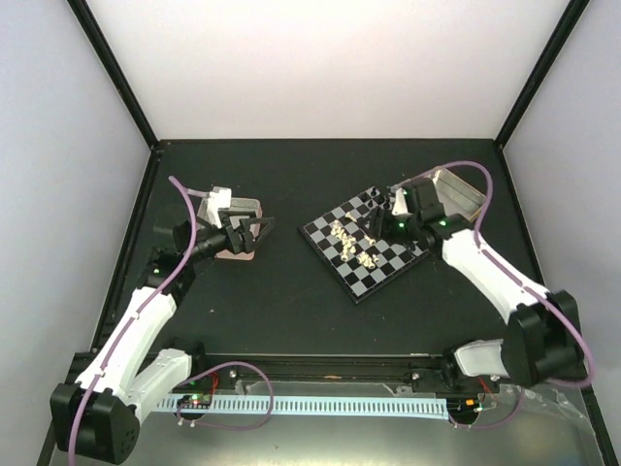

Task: Set up the chess pieces on the board
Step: Pick up the chess piece from the chessboard.

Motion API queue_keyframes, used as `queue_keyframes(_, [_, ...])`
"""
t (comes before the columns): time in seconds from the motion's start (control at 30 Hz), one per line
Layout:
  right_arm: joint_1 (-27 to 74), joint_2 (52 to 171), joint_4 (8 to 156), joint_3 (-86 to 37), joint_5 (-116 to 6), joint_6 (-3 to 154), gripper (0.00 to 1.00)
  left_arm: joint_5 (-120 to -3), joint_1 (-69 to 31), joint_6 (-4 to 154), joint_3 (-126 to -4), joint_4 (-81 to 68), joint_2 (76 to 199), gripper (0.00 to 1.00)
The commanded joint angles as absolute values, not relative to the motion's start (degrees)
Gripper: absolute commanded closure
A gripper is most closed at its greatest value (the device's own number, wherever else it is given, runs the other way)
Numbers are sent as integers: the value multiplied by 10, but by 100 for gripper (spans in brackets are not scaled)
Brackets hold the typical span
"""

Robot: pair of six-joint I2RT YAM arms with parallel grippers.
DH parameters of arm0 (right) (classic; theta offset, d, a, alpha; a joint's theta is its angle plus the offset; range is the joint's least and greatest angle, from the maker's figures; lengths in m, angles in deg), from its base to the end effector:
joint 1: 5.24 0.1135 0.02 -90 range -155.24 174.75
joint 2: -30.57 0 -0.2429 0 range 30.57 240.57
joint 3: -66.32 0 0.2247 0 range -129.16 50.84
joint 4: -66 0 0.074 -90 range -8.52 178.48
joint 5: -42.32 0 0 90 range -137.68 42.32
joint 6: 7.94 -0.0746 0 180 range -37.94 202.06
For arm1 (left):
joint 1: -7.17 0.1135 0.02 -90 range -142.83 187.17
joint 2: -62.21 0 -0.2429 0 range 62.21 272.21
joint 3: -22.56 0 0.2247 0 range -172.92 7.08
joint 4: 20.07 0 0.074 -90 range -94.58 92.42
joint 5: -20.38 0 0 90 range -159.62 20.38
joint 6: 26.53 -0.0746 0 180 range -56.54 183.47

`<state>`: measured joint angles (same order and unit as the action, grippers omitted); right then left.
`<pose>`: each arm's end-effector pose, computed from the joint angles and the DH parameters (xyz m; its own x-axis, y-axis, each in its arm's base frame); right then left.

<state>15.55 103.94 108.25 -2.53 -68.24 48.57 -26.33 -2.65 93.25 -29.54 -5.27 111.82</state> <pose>0.2459 0.1214 0.2237 -0.8755 0.2202 -0.4300 -0.0888 0.8015 0.5913 0.2006 -0.0866 0.2809 -0.5719 -0.2679 -0.7754 0.5763 0.5414 -0.6121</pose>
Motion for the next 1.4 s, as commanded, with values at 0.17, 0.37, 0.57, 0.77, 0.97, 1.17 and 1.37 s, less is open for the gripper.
queue_keyframes(0.17, [235, 1212, 1107, -160, -548, 538, 52, -338, -35, 848, -347, 15, 1088, 1])
queue_keyframes(0.37, [256, 1312, 1138, -240, -507, 573, 61, -367, -35, 823, -366, 50, 1060, 1])
queue_keyframes(0.57, [259, 1384, 1158, -308, -506, 591, 58, -409, -35, 780, -375, 84, 1027, 1])
queue_keyframes(0.77, [266, 1440, 1183, -361, -503, 608, 58, -411, -35, 778, -365, 82, 1029, 1])
queue_keyframes(0.97, [273, 1477, 1200, -387, -498, 618, 59, -417, -35, 770, -364, 83, 1031, 1])
queue_keyframes(1.17, [275, 1500, 1204, -404, -489, 622, 71, -417, -34, 769, -362, 86, 1030, 1])
queue_keyframes(1.37, [275, 1508, 1208, -421, -473, 626, 84, -421, -35, 768, -362, 88, 1030, 1])
